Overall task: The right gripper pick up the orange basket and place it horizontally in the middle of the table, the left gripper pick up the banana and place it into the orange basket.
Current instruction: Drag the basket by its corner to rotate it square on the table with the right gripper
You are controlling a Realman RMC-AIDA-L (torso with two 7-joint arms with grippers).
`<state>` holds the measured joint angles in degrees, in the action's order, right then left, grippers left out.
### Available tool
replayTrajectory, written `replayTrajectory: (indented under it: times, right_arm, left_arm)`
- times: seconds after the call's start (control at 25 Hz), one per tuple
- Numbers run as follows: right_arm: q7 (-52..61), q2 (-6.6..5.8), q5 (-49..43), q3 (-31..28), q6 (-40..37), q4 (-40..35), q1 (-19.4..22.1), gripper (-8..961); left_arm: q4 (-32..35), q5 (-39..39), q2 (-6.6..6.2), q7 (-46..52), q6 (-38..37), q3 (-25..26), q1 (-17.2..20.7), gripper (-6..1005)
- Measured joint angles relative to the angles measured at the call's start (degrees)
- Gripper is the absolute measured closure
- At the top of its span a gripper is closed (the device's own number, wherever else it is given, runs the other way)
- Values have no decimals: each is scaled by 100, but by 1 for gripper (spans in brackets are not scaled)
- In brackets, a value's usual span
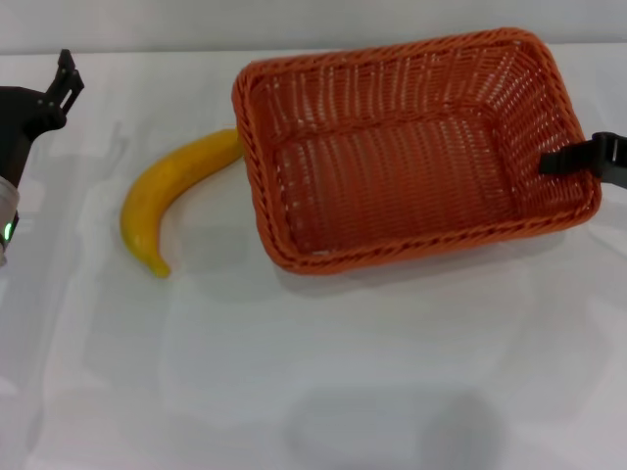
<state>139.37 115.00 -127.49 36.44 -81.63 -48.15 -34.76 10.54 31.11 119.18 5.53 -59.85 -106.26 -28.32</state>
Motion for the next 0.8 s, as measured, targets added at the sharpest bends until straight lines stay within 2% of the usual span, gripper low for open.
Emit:
replayTrajectory:
  times: [0.52,0.8]
  right_arm:
    - [-24,-6,110,4,17,170,6,697]
    - [-90,1,329,4,25,298,27,493]
  left_arm:
    - [-8,0,-5,-6,0,0,-8,106]
    - [-18,0,-9,-9,0,0,-7,106]
